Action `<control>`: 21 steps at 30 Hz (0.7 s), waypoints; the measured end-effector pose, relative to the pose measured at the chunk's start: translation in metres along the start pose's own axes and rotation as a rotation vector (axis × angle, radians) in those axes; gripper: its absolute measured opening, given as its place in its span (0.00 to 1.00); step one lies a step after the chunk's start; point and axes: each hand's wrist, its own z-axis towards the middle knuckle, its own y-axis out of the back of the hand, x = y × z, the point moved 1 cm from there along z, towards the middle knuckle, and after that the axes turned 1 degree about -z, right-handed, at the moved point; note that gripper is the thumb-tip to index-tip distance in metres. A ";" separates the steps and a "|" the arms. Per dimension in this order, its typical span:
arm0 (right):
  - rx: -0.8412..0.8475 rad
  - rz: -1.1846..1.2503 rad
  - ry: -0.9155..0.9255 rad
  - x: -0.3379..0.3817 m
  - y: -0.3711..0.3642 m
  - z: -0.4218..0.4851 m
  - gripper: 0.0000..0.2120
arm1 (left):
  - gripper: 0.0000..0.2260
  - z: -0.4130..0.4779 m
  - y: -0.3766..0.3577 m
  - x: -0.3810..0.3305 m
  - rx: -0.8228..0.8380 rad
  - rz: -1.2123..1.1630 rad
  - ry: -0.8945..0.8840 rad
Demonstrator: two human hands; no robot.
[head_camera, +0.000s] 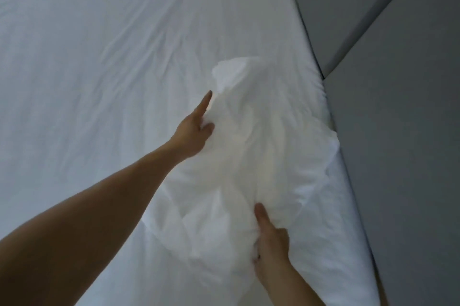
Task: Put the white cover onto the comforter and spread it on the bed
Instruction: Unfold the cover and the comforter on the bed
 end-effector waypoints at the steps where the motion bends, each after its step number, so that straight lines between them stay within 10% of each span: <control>1: 0.037 -0.047 -0.119 -0.009 -0.001 -0.002 0.25 | 0.38 -0.003 -0.006 0.008 0.007 0.036 0.000; 5: 0.348 -0.720 -0.231 0.005 0.017 -0.001 0.31 | 0.48 -0.054 -0.021 0.072 -0.104 0.269 0.347; 9: 0.107 -1.589 0.368 0.071 0.028 0.038 0.38 | 0.52 -0.115 -0.018 0.124 -0.297 0.202 0.619; 13: 0.030 -1.387 0.854 0.122 0.003 0.077 0.36 | 0.53 -0.142 -0.028 0.134 -0.473 -0.172 0.822; 21: 0.002 -1.497 0.692 0.157 -0.029 0.138 0.71 | 0.25 -0.158 -0.031 0.142 -0.417 -0.927 0.850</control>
